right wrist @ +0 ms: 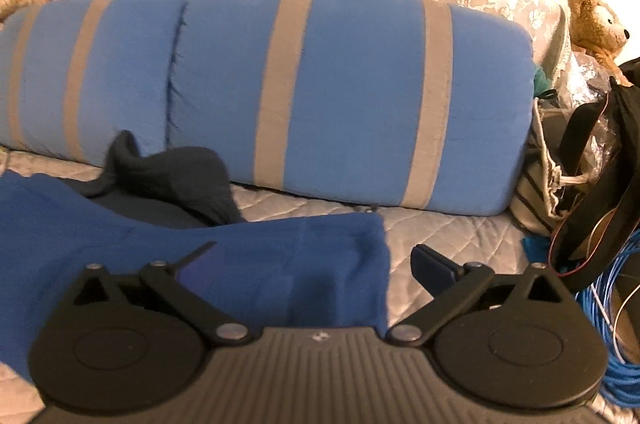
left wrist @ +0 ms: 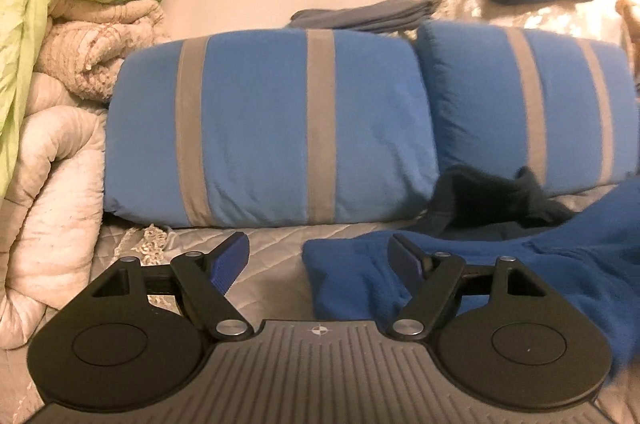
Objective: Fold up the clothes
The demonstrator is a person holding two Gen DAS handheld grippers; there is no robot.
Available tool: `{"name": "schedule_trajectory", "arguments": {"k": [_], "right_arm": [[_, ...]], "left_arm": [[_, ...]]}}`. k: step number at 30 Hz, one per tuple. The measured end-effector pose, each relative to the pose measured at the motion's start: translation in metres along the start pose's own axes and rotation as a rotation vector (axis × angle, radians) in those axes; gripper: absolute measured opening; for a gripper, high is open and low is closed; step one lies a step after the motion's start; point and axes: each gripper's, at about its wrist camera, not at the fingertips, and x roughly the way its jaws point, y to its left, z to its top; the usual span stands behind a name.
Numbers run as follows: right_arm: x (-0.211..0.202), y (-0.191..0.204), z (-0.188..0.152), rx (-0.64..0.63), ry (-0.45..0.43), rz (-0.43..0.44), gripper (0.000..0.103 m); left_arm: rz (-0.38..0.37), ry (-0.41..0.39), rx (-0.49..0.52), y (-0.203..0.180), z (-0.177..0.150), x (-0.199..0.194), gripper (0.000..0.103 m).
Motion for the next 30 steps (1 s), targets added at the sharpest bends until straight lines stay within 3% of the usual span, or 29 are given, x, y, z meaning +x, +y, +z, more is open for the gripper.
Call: {"name": "schedule_trajectory", "arguments": {"k": [9, 12, 16, 19, 22, 25, 28, 30], "right_arm": [[-0.049, 0.016, -0.033, -0.001, 0.016, 0.096, 0.103], [-0.067, 0.015, -0.046, 0.074, 0.070, 0.189, 0.103], [-0.081, 0.006, -0.068, 0.268, 0.175, 0.331, 0.103], [-0.072, -0.009, -0.090, 0.533, 0.295, 0.442, 0.103], [-0.052, -0.027, -0.112, 0.834, 0.361, 0.543, 0.103], [-0.041, -0.036, -0.127, 1.028, 0.362, 0.532, 0.103], [-0.036, -0.041, -0.136, 1.158, 0.333, 0.474, 0.103], [-0.034, -0.042, -0.138, 1.223, 0.306, 0.454, 0.103]], "left_arm": [[-0.143, 0.009, -0.065, 0.002, -0.022, -0.041, 0.076], [-0.198, 0.046, -0.181, 0.016, -0.028, -0.054, 0.076], [-0.281, 0.132, -0.468, 0.047, -0.044, -0.063, 0.076], [-0.359, 0.244, -0.740, 0.067, -0.066, -0.058, 0.076], [-0.398, 0.320, -0.911, 0.070, -0.084, -0.043, 0.076], [-0.434, 0.394, -1.073, 0.072, -0.101, -0.029, 0.076], [-0.467, 0.397, -1.294, 0.069, -0.124, -0.019, 0.076], [-0.444, 0.417, -1.396, 0.065, -0.136, -0.010, 0.076]]}}
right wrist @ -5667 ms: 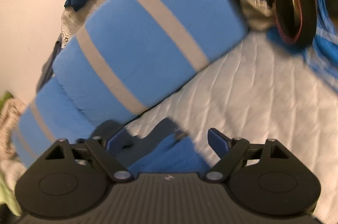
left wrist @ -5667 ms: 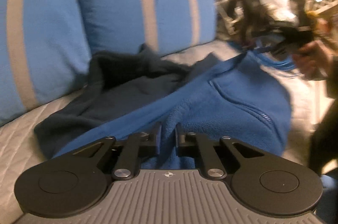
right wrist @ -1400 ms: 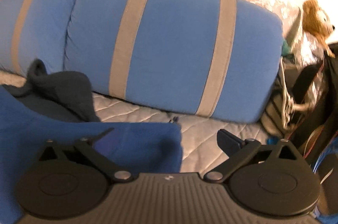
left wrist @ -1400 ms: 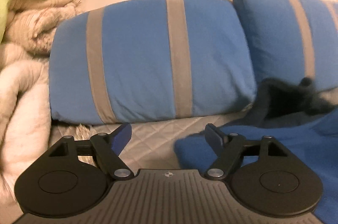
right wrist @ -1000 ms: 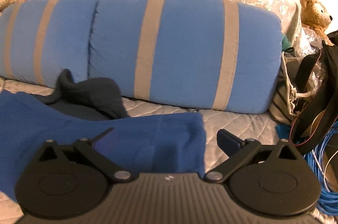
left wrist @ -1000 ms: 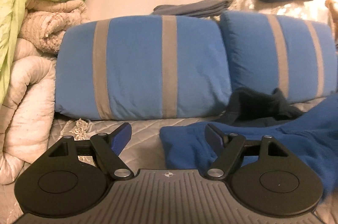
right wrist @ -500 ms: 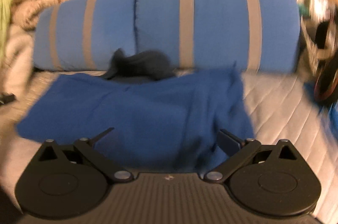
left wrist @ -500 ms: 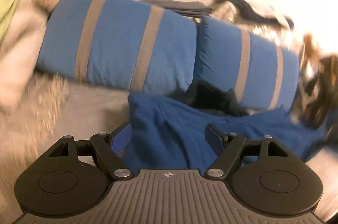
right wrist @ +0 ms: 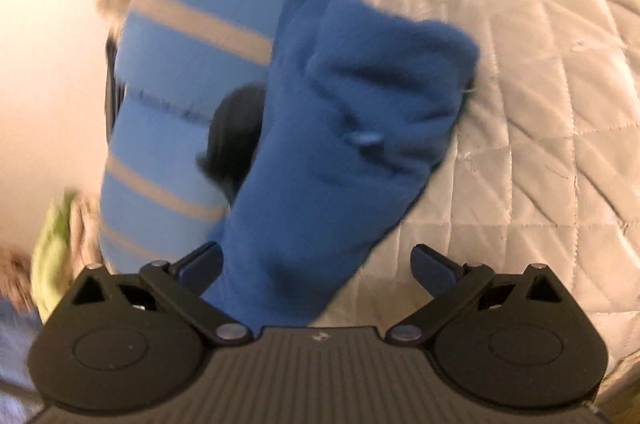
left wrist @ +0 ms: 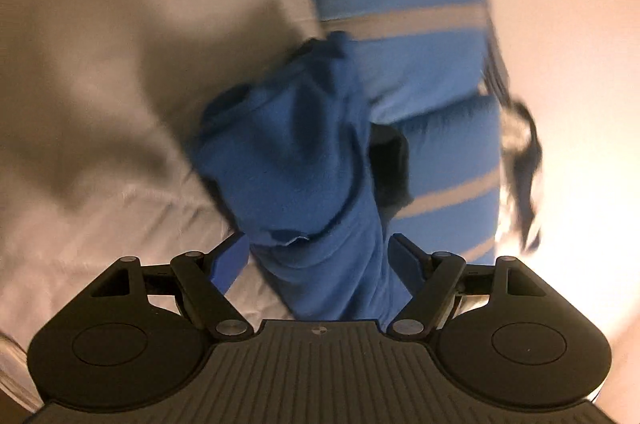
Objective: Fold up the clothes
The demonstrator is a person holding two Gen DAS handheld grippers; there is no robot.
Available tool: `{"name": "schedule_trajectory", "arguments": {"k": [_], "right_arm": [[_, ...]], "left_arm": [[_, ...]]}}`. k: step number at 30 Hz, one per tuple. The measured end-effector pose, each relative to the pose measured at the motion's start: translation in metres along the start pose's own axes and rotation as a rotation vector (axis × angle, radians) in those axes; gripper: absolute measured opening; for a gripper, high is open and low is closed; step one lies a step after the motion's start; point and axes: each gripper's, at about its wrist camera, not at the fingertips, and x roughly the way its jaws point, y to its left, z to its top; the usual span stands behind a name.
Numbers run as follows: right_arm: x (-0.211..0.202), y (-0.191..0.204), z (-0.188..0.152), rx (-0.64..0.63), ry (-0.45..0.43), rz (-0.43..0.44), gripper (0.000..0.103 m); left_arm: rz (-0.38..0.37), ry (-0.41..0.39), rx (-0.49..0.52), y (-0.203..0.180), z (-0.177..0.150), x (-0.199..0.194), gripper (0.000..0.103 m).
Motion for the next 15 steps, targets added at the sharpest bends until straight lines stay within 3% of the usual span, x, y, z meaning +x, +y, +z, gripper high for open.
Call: {"name": "schedule_trajectory", "arguments": {"k": [6, 12, 15], "right_arm": [[0.011, -0.011, 0.013, 0.054, -0.081, -0.040, 0.103], [0.031, -0.026, 0.031, 0.099, -0.141, -0.034, 0.103], [0.046, -0.030, 0.035, 0.118, -0.166, -0.028, 0.102]], "left_arm": [[0.073, -0.093, -0.057, 0.008, 0.012, 0.028, 0.076], [0.001, -0.085, -0.105, 0.014, 0.031, 0.066, 0.077], [-0.005, -0.094, -0.103, 0.009, 0.035, 0.082, 0.083]]}}
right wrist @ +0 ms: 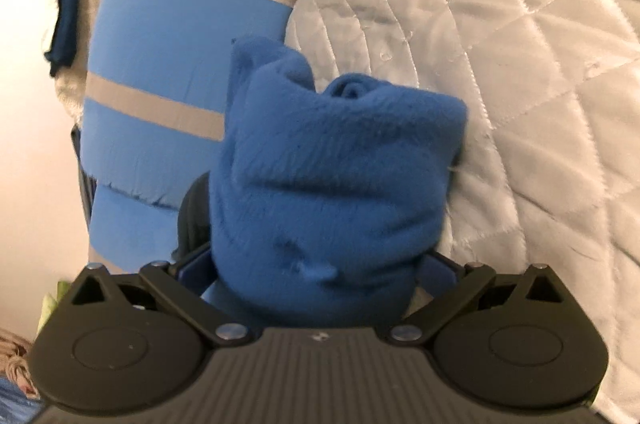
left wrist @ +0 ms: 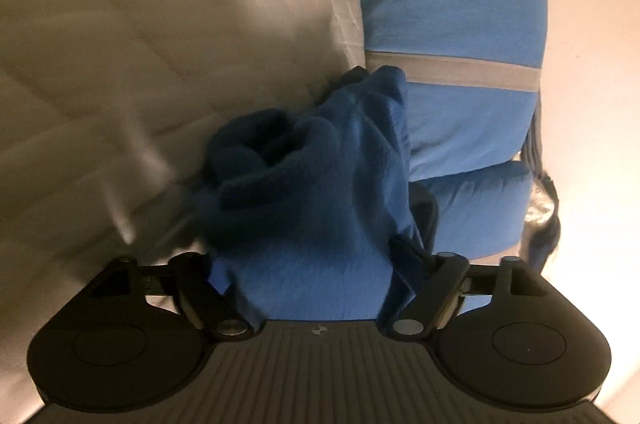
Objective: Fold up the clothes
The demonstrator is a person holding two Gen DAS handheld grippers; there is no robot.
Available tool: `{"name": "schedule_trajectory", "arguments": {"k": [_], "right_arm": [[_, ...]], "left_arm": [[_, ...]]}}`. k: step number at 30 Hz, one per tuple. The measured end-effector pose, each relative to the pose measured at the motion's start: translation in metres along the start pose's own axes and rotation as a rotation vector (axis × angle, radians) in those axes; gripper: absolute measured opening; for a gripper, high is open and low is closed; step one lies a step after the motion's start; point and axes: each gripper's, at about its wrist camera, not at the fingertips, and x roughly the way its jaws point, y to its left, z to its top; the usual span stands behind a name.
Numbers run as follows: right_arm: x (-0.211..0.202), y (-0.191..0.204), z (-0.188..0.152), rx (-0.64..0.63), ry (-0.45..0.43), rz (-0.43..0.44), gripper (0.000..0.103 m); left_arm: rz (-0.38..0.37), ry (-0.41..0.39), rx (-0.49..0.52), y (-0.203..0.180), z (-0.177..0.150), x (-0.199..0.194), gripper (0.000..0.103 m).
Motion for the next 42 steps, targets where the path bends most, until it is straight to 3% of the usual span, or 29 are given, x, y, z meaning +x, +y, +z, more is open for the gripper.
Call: {"name": "schedule_trajectory", "arguments": {"k": [7, 8, 9, 11, 12, 14, 20, 26, 34, 36, 37, 38, 42], "right_arm": [[0.024, 0.006, 0.005, -0.044, -0.031, 0.006, 0.099], [0.026, 0.007, 0.005, -0.044, -0.036, 0.005, 0.094], [0.027, 0.006, 0.006, -0.040, -0.038, -0.007, 0.089], [0.030, 0.006, 0.007, -0.028, -0.032, -0.039, 0.064], [0.030, 0.007, 0.008, -0.034, -0.023, -0.046, 0.060], [0.028, 0.014, 0.009, -0.081, -0.011, -0.049, 0.047], [0.007, 0.032, 0.001, -0.158, -0.021, -0.076, 0.038], [-0.047, 0.031, -0.017, -0.187, 0.016, -0.150, 0.038], [-0.124, -0.013, -0.059, -0.192, 0.078, -0.200, 0.039], [-0.132, -0.019, -0.064, -0.185, 0.072, -0.215, 0.046], [-0.133, -0.021, -0.064, -0.178, 0.073, -0.230, 0.058], [-0.132, -0.020, -0.064, -0.185, 0.079, -0.256, 0.077], [-0.140, -0.013, -0.067, -0.221, 0.068, -0.353, 0.093]], "left_arm": [[0.001, 0.020, -0.009, -0.003, 0.004, 0.011, 0.083], [0.010, 0.024, -0.009, -0.002, 0.004, 0.011, 0.077], [0.022, 0.029, -0.009, 0.000, 0.005, 0.011, 0.061], [0.041, 0.037, -0.011, 0.002, 0.006, 0.011, 0.047], [0.047, 0.041, -0.013, 0.003, 0.006, 0.012, 0.039], [0.056, 0.044, 0.022, -0.001, 0.005, 0.010, 0.034], [0.086, 0.035, 0.103, -0.021, -0.004, -0.012, 0.027], [0.132, 0.069, 0.167, -0.019, -0.031, -0.075, 0.027], [0.190, 0.085, 0.218, 0.006, -0.067, -0.148, 0.028], [0.202, 0.085, 0.234, 0.008, -0.070, -0.152, 0.034], [0.216, 0.085, 0.232, 0.009, -0.068, -0.148, 0.037], [0.233, 0.084, 0.226, 0.010, -0.065, -0.143, 0.044], [0.289, 0.088, 0.200, 0.010, -0.060, -0.141, 0.060]]}}
